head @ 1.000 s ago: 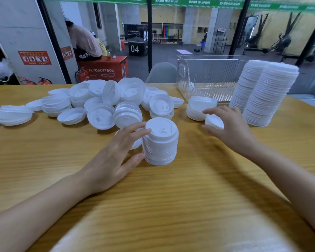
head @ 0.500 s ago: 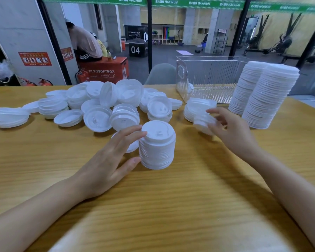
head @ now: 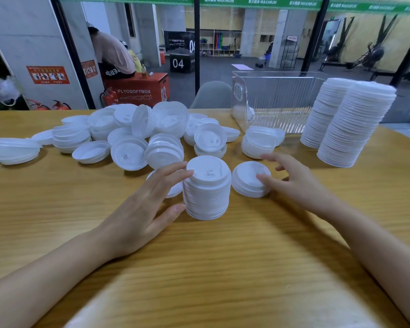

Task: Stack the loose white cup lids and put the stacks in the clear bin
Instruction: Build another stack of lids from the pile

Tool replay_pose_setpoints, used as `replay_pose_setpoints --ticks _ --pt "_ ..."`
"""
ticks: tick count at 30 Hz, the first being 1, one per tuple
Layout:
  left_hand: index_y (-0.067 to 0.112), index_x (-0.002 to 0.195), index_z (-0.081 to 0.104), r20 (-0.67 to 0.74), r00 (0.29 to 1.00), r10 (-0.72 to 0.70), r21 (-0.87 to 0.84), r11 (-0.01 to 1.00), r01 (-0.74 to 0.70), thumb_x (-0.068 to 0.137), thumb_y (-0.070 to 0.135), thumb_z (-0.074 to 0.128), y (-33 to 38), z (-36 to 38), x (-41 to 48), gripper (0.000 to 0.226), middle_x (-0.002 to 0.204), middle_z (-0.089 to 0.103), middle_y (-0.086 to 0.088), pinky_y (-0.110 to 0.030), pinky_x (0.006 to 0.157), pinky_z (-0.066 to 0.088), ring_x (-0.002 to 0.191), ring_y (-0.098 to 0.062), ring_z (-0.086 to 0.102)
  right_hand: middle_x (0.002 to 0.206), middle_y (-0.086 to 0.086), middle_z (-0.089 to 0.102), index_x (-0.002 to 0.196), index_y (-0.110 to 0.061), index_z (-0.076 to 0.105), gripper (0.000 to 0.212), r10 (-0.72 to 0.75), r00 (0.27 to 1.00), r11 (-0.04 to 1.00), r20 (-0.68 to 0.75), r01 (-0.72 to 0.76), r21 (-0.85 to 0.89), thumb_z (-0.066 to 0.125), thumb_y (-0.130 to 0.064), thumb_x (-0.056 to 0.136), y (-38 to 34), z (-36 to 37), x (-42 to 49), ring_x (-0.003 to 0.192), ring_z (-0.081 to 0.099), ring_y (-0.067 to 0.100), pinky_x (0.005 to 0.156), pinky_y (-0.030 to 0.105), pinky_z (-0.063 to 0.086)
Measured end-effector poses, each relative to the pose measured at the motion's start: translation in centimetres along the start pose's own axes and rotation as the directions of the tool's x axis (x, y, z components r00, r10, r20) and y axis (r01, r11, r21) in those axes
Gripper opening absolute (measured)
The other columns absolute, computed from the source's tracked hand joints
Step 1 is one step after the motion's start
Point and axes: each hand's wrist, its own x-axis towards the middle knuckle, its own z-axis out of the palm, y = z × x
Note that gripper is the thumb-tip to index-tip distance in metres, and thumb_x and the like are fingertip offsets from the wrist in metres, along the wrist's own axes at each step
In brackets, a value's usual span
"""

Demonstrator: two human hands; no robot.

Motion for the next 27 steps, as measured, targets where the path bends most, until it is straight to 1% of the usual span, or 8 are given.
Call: replay_pose_setpoints --ticks 3,6,11,15,18,22,23,27 --pt "0.038 0.149 0.027 -0.005 1.000 0.000 0.007 1.000 0.000 0.101 0.052 0.038 0.0 0.0 0.0 0.051 0.155 0.027 0.014 -0.027 0.107 0.038 0.141 -0.013 0.036 0.134 -0.009 0.048 0.135 -0.035 0.050 0.057 -0.021 0.999 0.997 0.036 0.023 -0.079 0.073 -0.040 0.083 0.2 0.4 0.0 0.125 0.041 0.020 0.107 0.044 0.038" --pt "0.038 0.149 0.027 -0.007 1.000 0.002 0.006 1.000 -0.002 0.100 0.050 0.039 0.0 0.0 0.0 0.051 0.155 0.027 0.013 -0.028 0.107 0.038 0.141 -0.013 0.036 0.135 -0.012 0.047 0.134 -0.037 0.050 0.060 -0.040 0.998 0.995 0.058 0.045 -0.089 0.076 -0.042 0.079 0.5 0.4 0.1 0.126 0.040 0.019 0.106 0.044 0.039" --pt "0.039 0.148 0.027 -0.007 1.000 -0.001 0.004 1.000 0.001 0.100 0.050 0.040 0.0 0.0 0.0 0.051 0.155 0.027 0.013 -0.028 0.106 0.039 0.140 -0.012 0.037 0.130 -0.015 0.049 0.130 -0.035 0.055 0.054 -0.096 0.993 0.991 0.062 0.101 -0.088 0.076 -0.038 0.081 0.5 1.0 0.2 0.124 0.042 0.017 0.104 0.033 0.036" --pt "0.039 0.148 0.027 -0.009 1.000 0.003 0.004 1.000 -0.003 0.100 0.049 0.040 0.0 0.0 0.0 0.051 0.155 0.027 0.013 -0.027 0.106 0.039 0.140 -0.012 0.037 0.130 -0.010 0.054 0.120 -0.038 0.060 0.041 -0.137 0.990 0.989 0.022 0.138 -0.045 0.076 -0.033 0.083 0.3 1.3 0.2 0.119 0.047 0.018 0.103 0.035 0.038" --pt "0.039 0.148 0.027 -0.009 1.000 0.007 0.004 1.000 -0.007 0.101 0.049 0.040 0.0 0.0 0.0 0.051 0.155 0.028 0.013 -0.027 0.106 0.038 0.139 -0.012 0.038 0.127 -0.014 0.056 0.113 -0.041 0.062 0.034 -0.164 0.986 0.987 -0.031 0.164 -0.005 0.075 -0.031 0.083 0.0 1.2 0.0 0.117 0.048 0.014 0.100 0.028 0.036" --pt "0.039 0.148 0.027 -0.004 1.000 0.007 0.002 1.000 -0.007 0.100 0.049 0.040 -0.1 0.0 0.0 0.051 0.155 0.027 0.013 -0.027 0.106 0.038 0.138 -0.012 0.039 0.119 -0.023 0.061 0.104 -0.042 0.063 0.025 -0.152 0.985 0.980 -0.084 0.162 0.119 0.073 -0.028 0.085 -0.5 0.9 -0.1 0.110 0.053 -0.004 0.088 0.008 0.034" --pt "0.039 0.148 0.026 -0.002 1.000 0.008 0.002 1.000 -0.008 0.100 0.049 0.040 0.0 0.0 0.0 0.051 0.155 0.027 0.013 -0.026 0.106 0.038 0.137 -0.011 0.040 0.117 -0.026 0.062 0.104 -0.041 0.065 0.023 -0.141 0.986 0.978 -0.087 0.152 0.144 0.073 -0.028 0.086 -0.5 0.9 -0.1 0.108 0.053 -0.007 0.086 0.006 0.035" --pt "0.042 0.148 0.026 0.002 1.000 0.001 0.006 1.000 -0.001 0.100 0.054 0.037 0.1 -0.1 0.0 0.050 0.154 0.026 0.018 -0.018 0.104 0.037 0.133 -0.005 0.041 0.113 -0.019 0.067 0.108 -0.033 0.070 0.024 -0.089 0.991 0.975 -0.103 0.108 0.196 0.074 -0.031 0.084 -0.5 0.7 -0.3 0.102 0.057 -0.002 0.085 0.005 0.038"
